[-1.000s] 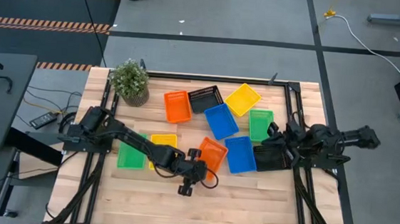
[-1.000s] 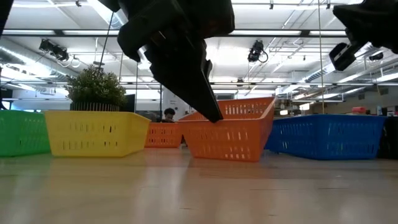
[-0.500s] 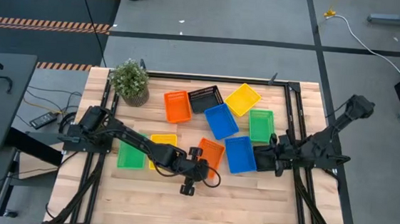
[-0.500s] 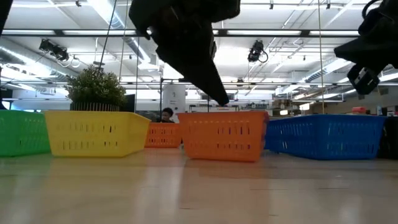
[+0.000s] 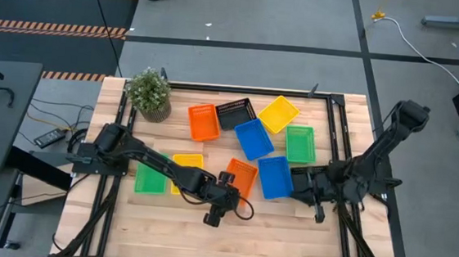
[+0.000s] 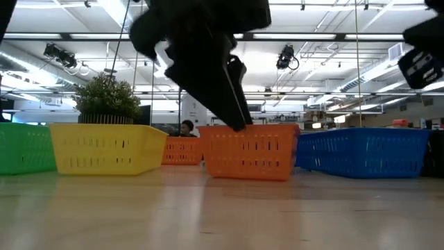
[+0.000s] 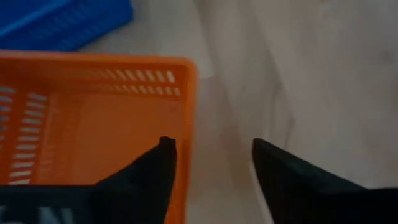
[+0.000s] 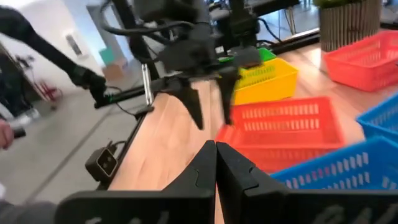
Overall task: Stack baskets by color
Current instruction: Adjust the bottom orange bin
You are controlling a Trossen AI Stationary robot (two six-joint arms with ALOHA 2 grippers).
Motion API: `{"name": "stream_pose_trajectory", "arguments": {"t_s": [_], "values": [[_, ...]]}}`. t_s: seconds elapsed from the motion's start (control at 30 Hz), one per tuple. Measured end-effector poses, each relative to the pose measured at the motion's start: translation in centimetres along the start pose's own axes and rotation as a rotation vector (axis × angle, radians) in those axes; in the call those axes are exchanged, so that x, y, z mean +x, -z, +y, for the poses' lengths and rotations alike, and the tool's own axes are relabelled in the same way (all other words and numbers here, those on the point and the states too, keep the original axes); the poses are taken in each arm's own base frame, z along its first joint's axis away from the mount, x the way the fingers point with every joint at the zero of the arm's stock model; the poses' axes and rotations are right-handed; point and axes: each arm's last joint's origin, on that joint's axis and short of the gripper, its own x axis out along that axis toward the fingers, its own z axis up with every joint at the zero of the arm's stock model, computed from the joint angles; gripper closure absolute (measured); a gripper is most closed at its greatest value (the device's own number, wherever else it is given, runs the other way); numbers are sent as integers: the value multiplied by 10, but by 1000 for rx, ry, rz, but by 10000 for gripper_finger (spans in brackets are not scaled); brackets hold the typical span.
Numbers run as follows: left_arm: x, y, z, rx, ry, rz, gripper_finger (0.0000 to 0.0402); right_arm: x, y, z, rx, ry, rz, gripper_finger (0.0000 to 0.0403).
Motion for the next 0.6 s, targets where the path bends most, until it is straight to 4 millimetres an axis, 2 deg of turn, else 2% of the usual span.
{"name": "stream_pose_trajectory", "arguments": {"t_s": [0.13,0.23,0.4,0.53,0.6], "values": [[7,2,1,-7,-77,8,154,13,-6,27,-96,-10,19,395],[9,4,3,-29,-102,20,177,20,-13,48,-150,-38,18,396],[9,4,9,-116,-64,29,274,24,-23,73,-218,-86,2,395],[12,8,15,-160,-54,62,367,23,-26,79,-239,-101,-4,395],[10,8,17,-192,-63,62,386,23,-25,79,-231,-102,-3,395]]}}
